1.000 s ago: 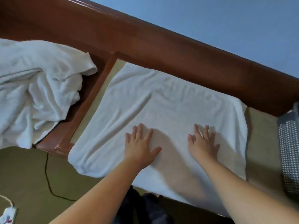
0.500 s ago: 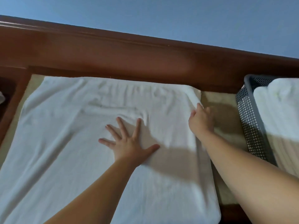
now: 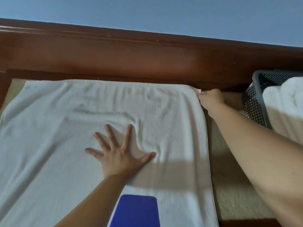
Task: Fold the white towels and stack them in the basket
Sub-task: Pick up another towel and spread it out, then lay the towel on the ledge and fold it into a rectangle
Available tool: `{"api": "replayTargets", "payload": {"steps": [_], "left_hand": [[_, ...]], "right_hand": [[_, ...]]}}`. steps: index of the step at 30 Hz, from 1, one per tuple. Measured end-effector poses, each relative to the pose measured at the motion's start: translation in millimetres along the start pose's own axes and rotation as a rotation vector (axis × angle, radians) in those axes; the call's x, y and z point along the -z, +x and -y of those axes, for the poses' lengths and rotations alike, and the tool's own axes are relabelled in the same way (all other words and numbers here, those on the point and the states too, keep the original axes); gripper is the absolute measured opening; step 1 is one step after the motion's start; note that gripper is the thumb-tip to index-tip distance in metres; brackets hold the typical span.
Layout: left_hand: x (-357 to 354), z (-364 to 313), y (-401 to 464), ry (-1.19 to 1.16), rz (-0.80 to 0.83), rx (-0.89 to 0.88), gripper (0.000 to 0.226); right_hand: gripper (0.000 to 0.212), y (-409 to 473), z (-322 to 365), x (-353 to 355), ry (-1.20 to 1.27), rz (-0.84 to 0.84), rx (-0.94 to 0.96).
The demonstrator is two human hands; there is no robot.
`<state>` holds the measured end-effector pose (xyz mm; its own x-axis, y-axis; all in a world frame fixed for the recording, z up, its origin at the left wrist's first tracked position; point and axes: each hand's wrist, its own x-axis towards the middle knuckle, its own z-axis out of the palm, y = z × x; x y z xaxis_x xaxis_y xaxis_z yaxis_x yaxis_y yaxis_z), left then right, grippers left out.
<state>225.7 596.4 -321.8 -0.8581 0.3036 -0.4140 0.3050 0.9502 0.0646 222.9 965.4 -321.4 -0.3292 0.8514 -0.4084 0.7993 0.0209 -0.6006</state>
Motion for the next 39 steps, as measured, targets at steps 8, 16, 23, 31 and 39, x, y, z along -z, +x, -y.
{"api": "replayTargets", "payload": {"steps": [8, 16, 23, 31, 39], "left_hand": [[0.3, -1.7, -0.9, 0.013, -0.004, 0.007, 0.125], [-5.1, 0.1, -0.4, -0.002, -0.034, 0.006, 0.124], [-4.5, -2.3, -1.0, -0.012, -0.035, 0.007, 0.125], [1.9, 5.9, -11.1, 0.012, 0.067, -0.056, 0.119], [-40.4, 2.5, -111.7, 0.127, 0.126, -0.318, 0.091]], "right_hand": [[0.023, -3.2, 7.5, 3.1, -0.247, 0.135, -0.021], [0.021, 2.1, 1.8, 27.6, -0.238, 0.010, 0.097], [0.019, -74.6, -40.3, 44.8, -0.030, 0.297, -0.010], [0.022, -185.0, -160.9, 66.7, -0.077, 0.320, 0.014], [0.025, -253.5, -226.3, 95.9, -0.013, 0.646, -0.110]]}}
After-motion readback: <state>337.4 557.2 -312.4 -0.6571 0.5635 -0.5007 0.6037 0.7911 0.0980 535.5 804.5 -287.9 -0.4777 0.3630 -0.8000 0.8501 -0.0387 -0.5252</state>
